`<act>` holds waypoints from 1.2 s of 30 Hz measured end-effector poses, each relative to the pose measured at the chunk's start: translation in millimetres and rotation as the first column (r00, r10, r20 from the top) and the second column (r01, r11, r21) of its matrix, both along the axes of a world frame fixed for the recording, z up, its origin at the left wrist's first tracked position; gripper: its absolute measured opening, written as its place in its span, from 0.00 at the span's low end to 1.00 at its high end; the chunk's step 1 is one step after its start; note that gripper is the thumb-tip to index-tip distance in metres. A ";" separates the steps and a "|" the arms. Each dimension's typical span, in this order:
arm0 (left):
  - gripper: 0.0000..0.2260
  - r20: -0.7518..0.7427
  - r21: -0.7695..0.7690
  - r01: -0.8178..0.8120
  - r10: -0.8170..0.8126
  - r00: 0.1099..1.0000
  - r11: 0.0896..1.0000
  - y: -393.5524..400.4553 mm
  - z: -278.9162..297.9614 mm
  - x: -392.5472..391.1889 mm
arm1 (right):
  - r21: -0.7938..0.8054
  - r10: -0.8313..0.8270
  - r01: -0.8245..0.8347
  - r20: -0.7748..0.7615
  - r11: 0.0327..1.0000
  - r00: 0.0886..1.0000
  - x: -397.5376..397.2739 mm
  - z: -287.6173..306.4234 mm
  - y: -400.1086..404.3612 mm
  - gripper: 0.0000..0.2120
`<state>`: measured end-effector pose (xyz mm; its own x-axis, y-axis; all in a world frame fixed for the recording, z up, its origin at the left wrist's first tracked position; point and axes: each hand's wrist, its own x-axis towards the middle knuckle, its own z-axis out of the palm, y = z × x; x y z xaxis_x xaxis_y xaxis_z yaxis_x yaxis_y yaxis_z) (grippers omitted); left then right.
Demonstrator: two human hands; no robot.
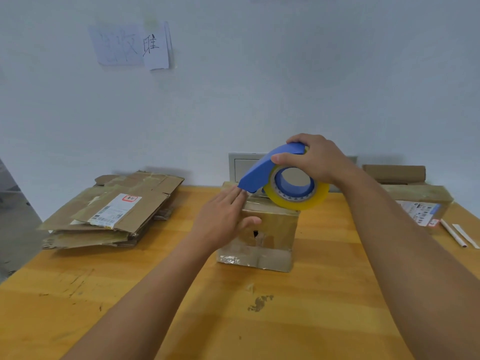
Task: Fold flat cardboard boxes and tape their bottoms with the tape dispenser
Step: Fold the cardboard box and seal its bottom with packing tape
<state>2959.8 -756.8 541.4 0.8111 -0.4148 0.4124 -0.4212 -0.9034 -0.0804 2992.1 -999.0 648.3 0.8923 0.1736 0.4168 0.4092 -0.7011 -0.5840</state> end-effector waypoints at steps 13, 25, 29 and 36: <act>0.38 -0.075 -0.024 0.015 -0.017 0.997 1.000 8.9 3.6 1.4 | 0.075 0.068 -0.064 -0.059 0.995 0.996 -16.9 -1.6 -48.8 0.20; 0.38 -0.048 0.053 -0.065 0.067 0.997 0.997 -11.6 2.5 6.5 | 0.219 -0.017 0.024 -0.033 0.976 0.999 -30.1 -52.5 -77.5 0.28; 0.47 -0.047 0.084 -0.120 0.124 0.991 0.989 -34.4 -2.4 8.1 | 0.272 -0.026 0.026 -0.004 0.962 1.000 -37.0 -58.7 -71.6 0.23; 0.46 -0.062 0.028 -0.012 0.014 0.998 1.000 -34.2 -2.1 21.4 | 0.308 -0.115 0.098 0.038 0.946 0.993 -48.0 -67.7 -50.2 0.25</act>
<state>2981.2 -791.0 539.3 0.8401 -0.4147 0.3496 -0.4144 -0.9066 -0.0798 2944.1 -1049.2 580.6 0.8731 -0.0643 0.4834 0.3788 -0.5347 -0.7554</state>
